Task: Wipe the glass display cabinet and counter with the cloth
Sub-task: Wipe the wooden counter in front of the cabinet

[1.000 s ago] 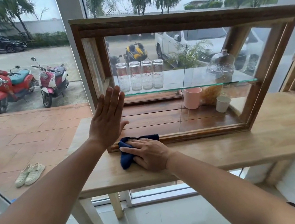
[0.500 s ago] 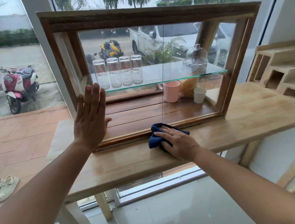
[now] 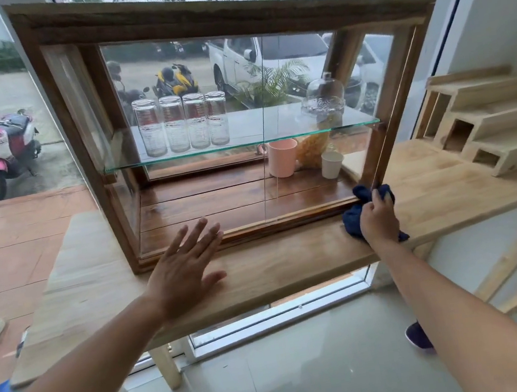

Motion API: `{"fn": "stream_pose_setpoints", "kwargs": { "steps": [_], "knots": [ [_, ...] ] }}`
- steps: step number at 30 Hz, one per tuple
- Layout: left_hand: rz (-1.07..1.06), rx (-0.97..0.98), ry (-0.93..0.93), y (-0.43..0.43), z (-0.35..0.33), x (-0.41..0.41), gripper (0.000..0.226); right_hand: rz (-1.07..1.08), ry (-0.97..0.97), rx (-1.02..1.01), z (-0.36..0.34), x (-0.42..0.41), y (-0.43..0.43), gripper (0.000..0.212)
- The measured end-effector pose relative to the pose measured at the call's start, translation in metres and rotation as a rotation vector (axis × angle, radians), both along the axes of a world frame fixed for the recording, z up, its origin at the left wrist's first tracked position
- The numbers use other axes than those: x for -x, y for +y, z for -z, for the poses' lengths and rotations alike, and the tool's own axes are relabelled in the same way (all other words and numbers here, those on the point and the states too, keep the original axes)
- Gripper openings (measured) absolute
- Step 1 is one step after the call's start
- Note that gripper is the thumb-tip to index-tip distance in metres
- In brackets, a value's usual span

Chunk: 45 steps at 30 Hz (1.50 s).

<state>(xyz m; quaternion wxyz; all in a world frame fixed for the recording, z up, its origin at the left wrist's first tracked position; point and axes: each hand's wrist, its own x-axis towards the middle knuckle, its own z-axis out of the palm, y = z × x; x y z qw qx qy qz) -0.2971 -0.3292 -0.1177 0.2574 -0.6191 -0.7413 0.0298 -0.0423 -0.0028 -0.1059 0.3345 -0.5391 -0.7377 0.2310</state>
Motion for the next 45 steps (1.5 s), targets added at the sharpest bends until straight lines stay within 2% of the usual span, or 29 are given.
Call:
{"fn": "stream_pose_setpoints", "kwargs": {
  "steps": [2, 7, 11, 15, 19, 21, 26, 30, 32, 37, 40, 43, 45],
  "knots": [
    [-0.008, 0.024, -0.035, 0.001, 0.003, 0.000, 0.079, -0.034, -0.128, 0.043, 0.000, 0.008, 0.003, 0.045],
    [-0.009, 0.025, -0.044, 0.004, 0.005, 0.002, 0.076, -0.061, -0.219, -0.115, 0.010, 0.037, -0.047, 0.046],
    [-0.016, 0.035, -0.042, 0.004, 0.007, 0.001, 0.075, -0.140, -0.278, -0.146, 0.013, 0.069, -0.112, 0.049],
    [-0.033, 0.078, -0.064, 0.002, 0.004, 0.000, 0.075, -0.296, -0.347, -0.171, 0.015, 0.090, -0.169, 0.054],
    [-0.032, 0.102, -0.173, -0.008, 0.008, 0.000, 0.079, -0.481, -0.365, -0.217, 0.018, 0.072, -0.160, 0.052],
    [-0.029, 0.080, -0.254, -0.019, 0.011, 0.002, 0.082, -0.452, -0.364, -0.208, 0.019, 0.055, -0.132, 0.051],
    [-0.113, 0.063, -0.423, -0.066, 0.007, 0.005, 0.094, -0.198, -0.377, -0.103, 0.008, 0.029, -0.087, 0.049],
    [-0.207, 0.083, -0.506, -0.104, 0.005, 0.012, 0.100, -0.131, -0.425, -0.076, 0.008, 0.059, -0.128, 0.053],
    [-0.234, 0.080, -0.522, -0.117, 0.005, 0.013, 0.092, -0.153, -0.452, -0.082, 0.007, 0.082, -0.166, 0.056],
    [-0.309, 0.036, -0.572, -0.145, 0.008, 0.020, 0.080, -0.315, -0.552, -0.102, 0.009, 0.144, -0.278, 0.064],
    [-0.412, -0.015, -0.580, -0.159, 0.012, 0.025, 0.061, -0.432, -0.578, -0.113, 0.007, 0.171, -0.333, 0.065],
    [-0.621, -0.084, -0.637, -0.165, 0.011, 0.029, 0.055, -0.575, -0.553, -0.163, 0.006, 0.176, -0.357, 0.059],
    [-0.686, -0.074, -0.674, -0.167, 0.009, 0.032, 0.056, -0.729, -0.509, -0.230, 0.007, 0.163, -0.350, 0.056]
  ]
}}
